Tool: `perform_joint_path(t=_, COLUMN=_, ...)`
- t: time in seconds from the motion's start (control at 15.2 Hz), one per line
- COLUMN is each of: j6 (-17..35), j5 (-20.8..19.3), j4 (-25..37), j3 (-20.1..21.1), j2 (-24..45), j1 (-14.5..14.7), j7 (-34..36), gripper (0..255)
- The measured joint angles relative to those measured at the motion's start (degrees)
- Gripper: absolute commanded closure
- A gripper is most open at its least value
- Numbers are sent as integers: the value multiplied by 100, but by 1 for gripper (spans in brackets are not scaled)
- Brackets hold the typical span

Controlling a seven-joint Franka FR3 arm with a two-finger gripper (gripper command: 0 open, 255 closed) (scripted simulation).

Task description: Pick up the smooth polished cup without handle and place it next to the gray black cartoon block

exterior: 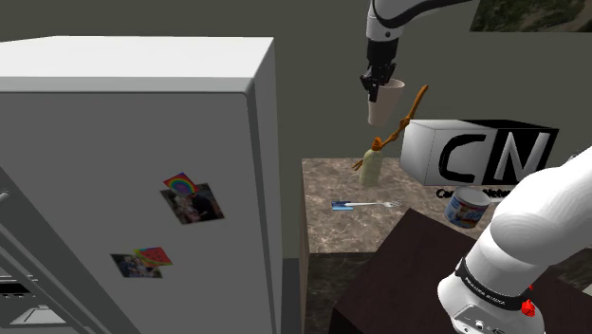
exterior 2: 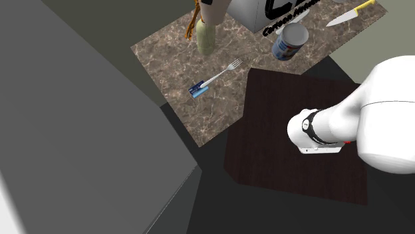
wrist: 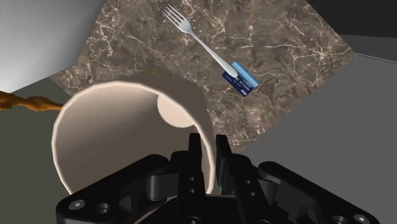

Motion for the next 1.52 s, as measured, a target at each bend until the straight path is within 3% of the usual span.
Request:
perform_joint_path(t=0.73, j6=365, j5=-52, j4=913, j3=-1029, j2=998, j1=-490, j7=-1460, gripper=255)
perform_joint_path(t=1.52, j6=410, j5=698, j4=2891, j3=-1947, j2=2850, j1=-1181, j7=-3241, gripper=255)
